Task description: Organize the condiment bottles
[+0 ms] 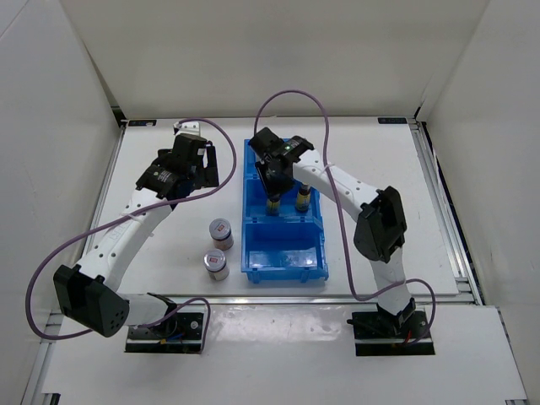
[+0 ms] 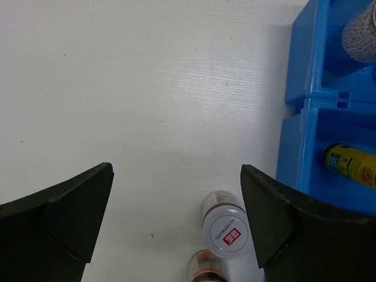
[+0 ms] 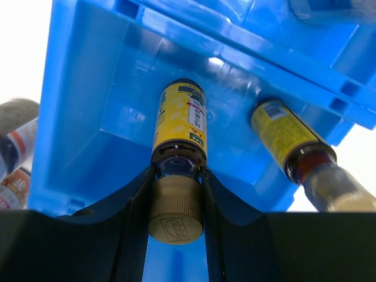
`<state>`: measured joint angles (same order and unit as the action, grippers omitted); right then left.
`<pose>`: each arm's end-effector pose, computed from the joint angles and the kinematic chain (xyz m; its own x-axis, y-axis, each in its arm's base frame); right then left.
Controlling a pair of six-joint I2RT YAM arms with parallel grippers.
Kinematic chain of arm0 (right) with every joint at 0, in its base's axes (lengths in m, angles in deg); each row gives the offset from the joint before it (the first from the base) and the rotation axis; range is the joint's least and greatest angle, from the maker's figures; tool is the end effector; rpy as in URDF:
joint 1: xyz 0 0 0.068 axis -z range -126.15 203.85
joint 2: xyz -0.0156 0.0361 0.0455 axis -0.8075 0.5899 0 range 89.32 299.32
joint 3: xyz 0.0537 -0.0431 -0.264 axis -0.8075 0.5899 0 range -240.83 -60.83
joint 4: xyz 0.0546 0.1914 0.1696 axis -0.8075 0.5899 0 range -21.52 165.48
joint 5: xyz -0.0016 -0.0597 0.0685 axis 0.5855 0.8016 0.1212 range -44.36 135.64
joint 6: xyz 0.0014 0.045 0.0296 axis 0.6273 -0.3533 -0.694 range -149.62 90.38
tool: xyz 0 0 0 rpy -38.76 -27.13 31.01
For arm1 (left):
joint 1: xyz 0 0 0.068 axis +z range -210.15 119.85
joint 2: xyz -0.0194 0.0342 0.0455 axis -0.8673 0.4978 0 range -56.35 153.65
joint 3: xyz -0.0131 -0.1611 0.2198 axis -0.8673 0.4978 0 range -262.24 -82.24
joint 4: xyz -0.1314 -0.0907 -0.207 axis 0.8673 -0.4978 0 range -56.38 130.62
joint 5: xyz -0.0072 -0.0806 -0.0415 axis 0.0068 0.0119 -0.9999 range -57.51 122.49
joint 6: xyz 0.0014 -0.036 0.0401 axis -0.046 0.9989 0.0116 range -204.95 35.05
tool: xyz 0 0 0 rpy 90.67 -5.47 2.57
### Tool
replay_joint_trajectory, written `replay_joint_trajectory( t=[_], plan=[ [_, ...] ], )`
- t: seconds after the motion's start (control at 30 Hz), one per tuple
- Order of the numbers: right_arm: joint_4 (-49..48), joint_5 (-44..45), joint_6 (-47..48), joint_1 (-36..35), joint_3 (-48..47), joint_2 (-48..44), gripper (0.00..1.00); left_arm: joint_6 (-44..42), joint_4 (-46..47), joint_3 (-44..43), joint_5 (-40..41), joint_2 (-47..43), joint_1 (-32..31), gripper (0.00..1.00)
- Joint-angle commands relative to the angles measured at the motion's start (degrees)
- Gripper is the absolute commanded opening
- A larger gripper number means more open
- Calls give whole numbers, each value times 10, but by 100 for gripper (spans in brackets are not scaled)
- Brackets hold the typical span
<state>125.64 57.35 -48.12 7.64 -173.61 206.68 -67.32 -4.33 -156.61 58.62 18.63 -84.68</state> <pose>0.3110 0.3139 0.2924 -0.7814 -0.3659 -0.5055 -0.4138 0.9102 -0.0192 0.2534 -0.0985 0.3501 -0.6470 -0.0036 -0.7625 -0.1088 0.9902 0.0876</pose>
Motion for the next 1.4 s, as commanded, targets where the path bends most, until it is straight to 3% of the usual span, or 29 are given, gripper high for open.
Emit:
replay_joint_trajectory(
  t=[0.0,0.1,0.13,0.23,0.27,0.37,0.4,0.5,0.6,0.73,0.77,0.9,1.1,1.23,1.37],
  plan=[
    [-29,-6,16,-2,-38,10,5,4,7,4,5,-15,2,100],
    [-23,-12,16,-2,-43,23,23,4,7,4,5,-15,2,100],
    [-23,-12,16,3,-43,23,37,4,7,4,5,-10,2,100],
    [-10,-12,22,3,-57,28,55,4,7,-2,5,-10,2,100],
    [-4,-12,22,3,-76,35,69,-1,7,-2,5,-10,2,100],
    [28,23,22,3,-135,41,92,-1,7,-2,5,-10,2,100],
    [38,32,22,3,-156,41,95,-1,7,-2,11,-10,2,100],
    [105,76,22,3,-243,26,99,-1,7,-2,16,-10,2,100],
    [111,111,22,3,-238,-52,100,-1,7,-2,16,-4,2,100],
    [96,189,9,-11,-101,-203,100,-1,7,-2,2,2,2,100],
    [96,214,1,-11,-16,-269,100,-1,7,-2,-5,2,2,100],
    [135,305,-66,-32,172,-417,100,-1,7,4,-27,7,2,100],
    [308,383,-217,-32,308,-535,100,41,-21,19,-174,21,-5,100],
    [284,370,-192,-32,338,-599,97,96,-35,73,-234,28,-10,100],
    [251,390,-169,-32,363,-644,97,121,-35,106,-226,23,-10,100]
  ],
)
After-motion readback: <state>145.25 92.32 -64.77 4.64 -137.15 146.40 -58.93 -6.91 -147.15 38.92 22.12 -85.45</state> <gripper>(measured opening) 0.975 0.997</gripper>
